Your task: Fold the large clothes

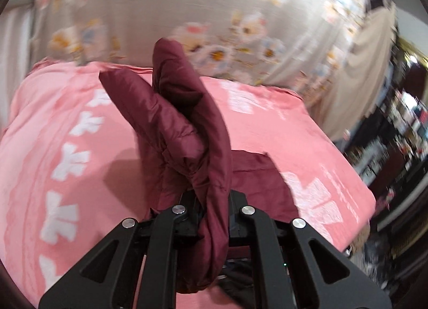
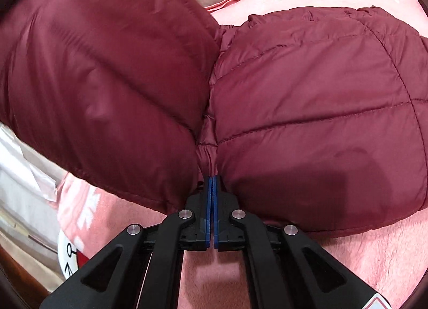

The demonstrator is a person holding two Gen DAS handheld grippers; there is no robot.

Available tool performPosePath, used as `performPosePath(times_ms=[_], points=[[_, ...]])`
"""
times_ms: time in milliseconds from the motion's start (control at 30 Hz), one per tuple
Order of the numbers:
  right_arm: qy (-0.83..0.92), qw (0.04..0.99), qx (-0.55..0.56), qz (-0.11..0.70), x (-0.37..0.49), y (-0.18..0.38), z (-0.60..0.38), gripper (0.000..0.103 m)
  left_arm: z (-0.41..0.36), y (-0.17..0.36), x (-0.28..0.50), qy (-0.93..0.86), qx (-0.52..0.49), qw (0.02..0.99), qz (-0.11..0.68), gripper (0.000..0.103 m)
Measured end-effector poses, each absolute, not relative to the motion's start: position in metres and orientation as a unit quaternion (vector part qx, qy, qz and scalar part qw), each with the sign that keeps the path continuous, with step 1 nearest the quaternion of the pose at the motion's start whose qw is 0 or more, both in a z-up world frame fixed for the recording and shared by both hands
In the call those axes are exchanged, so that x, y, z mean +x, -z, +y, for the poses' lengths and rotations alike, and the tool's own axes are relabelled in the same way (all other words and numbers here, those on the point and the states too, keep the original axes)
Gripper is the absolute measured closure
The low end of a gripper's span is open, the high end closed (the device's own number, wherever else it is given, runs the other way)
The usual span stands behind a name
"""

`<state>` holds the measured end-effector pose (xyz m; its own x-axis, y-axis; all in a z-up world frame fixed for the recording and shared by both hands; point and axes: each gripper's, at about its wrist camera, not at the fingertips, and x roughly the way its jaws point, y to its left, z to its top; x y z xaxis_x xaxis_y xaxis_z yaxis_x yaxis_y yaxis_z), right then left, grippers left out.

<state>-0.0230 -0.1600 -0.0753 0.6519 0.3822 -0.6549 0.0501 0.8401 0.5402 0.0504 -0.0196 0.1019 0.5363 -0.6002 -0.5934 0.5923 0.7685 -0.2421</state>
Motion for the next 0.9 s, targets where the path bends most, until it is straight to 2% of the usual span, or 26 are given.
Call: performPosePath(times_ms=[233, 533, 900], points=[[-0.078, 0.874, 0.298, 0.377, -0.073, 0.061, -0.191, 0.103, -0.111, -0.087, 0.048, 0.384, 0.034, 0.847, 0.366, 0.096], [0.066, 0.879, 0.318, 0.349, -0.140, 0.056, -0.276, 0.103, -0.206, -0.028, 0.040, 0.395, 0.093, 0.809, 0.426, 0.096], [0.087, 0.859, 0.346, 0.366, -0.123, 0.080, -0.297, 0.103, -0.261, 0.009, 0.024, 0.383, 0.151, 0.797, 0.442, 0.096]])
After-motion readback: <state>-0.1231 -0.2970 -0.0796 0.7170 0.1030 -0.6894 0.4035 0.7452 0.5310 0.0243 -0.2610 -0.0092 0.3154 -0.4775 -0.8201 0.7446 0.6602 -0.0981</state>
